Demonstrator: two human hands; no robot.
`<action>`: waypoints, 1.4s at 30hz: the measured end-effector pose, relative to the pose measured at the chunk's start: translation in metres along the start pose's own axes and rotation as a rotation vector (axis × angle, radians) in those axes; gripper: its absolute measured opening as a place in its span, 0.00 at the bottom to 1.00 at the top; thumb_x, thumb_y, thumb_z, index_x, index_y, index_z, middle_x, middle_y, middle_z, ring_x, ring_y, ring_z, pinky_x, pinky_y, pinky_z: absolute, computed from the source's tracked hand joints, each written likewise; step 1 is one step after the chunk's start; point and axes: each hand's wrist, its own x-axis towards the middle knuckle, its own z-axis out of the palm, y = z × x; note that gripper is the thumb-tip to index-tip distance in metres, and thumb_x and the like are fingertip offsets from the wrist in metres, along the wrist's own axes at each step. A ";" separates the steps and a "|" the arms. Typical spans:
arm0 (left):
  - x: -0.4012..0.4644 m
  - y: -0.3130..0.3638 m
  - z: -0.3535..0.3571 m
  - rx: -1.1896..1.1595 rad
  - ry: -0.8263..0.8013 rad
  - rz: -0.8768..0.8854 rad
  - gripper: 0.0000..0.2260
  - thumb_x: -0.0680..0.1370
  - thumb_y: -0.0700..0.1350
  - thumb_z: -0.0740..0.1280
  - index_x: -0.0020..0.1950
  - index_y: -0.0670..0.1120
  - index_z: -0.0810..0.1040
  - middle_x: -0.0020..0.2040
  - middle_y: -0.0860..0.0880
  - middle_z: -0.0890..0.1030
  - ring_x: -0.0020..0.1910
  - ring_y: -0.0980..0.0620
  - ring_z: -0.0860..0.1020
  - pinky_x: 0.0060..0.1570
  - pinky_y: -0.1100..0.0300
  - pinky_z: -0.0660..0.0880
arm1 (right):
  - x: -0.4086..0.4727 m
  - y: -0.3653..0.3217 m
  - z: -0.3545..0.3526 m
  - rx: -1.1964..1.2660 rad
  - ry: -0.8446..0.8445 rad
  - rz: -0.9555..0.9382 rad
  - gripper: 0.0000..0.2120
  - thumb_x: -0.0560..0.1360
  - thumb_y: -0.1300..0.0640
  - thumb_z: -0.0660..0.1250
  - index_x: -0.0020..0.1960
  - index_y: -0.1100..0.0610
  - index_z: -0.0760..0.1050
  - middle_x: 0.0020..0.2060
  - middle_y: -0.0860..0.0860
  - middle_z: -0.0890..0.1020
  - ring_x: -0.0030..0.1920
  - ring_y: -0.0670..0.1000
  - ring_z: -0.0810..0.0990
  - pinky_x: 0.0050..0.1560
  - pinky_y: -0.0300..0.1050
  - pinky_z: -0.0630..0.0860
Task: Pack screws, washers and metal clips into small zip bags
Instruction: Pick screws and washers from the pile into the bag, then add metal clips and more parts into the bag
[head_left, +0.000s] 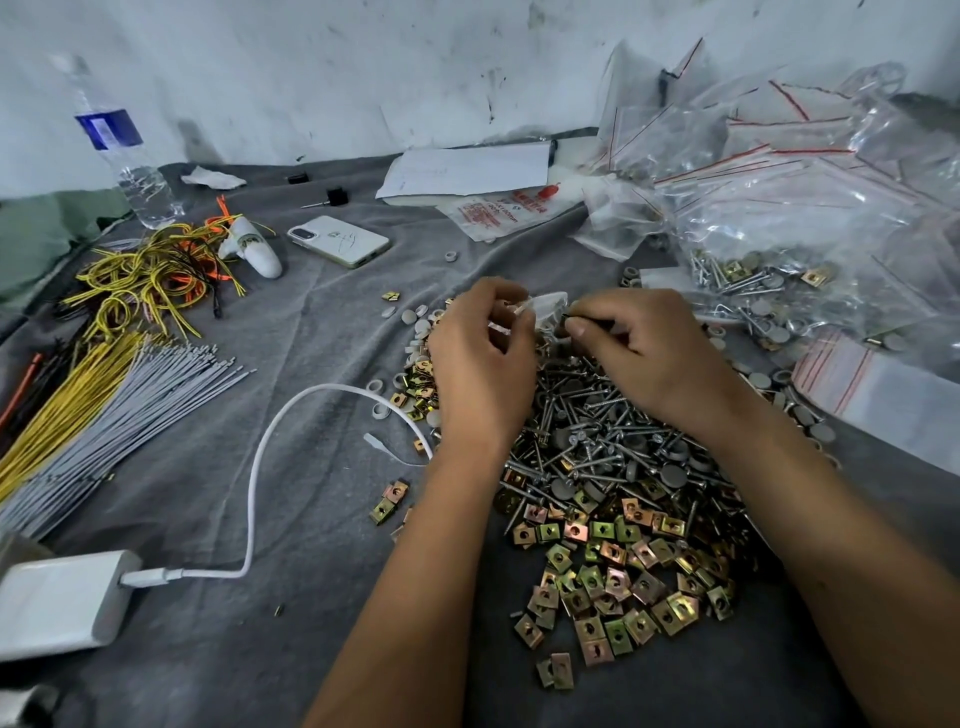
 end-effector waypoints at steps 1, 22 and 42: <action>0.000 0.000 0.000 0.003 -0.022 0.034 0.08 0.79 0.36 0.69 0.55 0.46 0.82 0.45 0.50 0.81 0.40 0.52 0.80 0.38 0.55 0.78 | 0.000 0.001 0.001 -0.014 0.006 0.014 0.09 0.81 0.58 0.67 0.45 0.59 0.82 0.34 0.49 0.82 0.35 0.45 0.78 0.38 0.44 0.72; 0.009 -0.010 -0.012 0.042 -0.326 0.239 0.12 0.74 0.32 0.74 0.54 0.44 0.88 0.48 0.49 0.81 0.45 0.59 0.77 0.45 0.67 0.73 | 0.003 0.009 0.000 0.123 -0.193 0.157 0.20 0.82 0.46 0.65 0.34 0.53 0.75 0.24 0.42 0.70 0.26 0.43 0.68 0.31 0.37 0.60; 0.009 -0.009 -0.015 -0.072 -0.391 0.165 0.10 0.74 0.35 0.76 0.53 0.44 0.88 0.48 0.49 0.85 0.43 0.52 0.82 0.44 0.55 0.81 | 0.004 0.004 -0.002 0.096 -0.249 0.230 0.21 0.82 0.44 0.63 0.42 0.58 0.82 0.25 0.45 0.70 0.27 0.45 0.69 0.33 0.47 0.64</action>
